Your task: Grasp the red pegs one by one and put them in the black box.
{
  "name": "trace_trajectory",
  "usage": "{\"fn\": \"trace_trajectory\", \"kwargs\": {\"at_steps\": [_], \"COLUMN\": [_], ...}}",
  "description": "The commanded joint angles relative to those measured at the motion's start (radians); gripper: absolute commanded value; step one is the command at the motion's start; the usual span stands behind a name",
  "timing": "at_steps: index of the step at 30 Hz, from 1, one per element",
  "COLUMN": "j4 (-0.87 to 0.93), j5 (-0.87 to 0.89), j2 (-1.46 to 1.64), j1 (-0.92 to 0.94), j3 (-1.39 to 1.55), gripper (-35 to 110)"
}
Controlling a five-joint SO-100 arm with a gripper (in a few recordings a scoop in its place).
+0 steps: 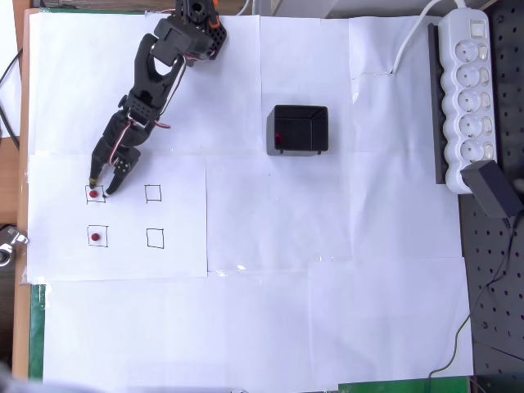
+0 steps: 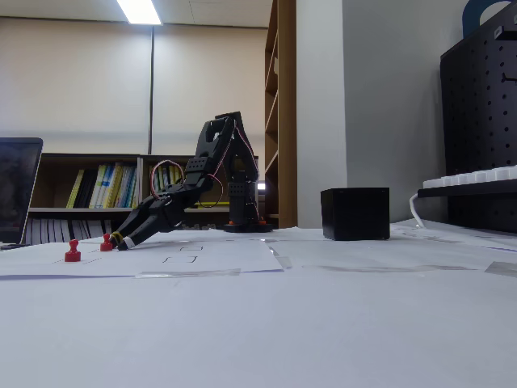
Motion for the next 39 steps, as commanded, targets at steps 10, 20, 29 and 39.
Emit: {"fn": "trace_trajectory", "kwargs": {"at_steps": [10,20,29,39], "j4": [0.008,0.048,0.140,1.706], "j5": [0.014,0.028,0.044,0.084], "j2": [0.061,0.055,0.012,-0.324], "j1": [0.020,0.021,0.020,-0.100], "j3": [0.135,0.133,0.133,0.640], "gripper": [11,5,0,0]}}
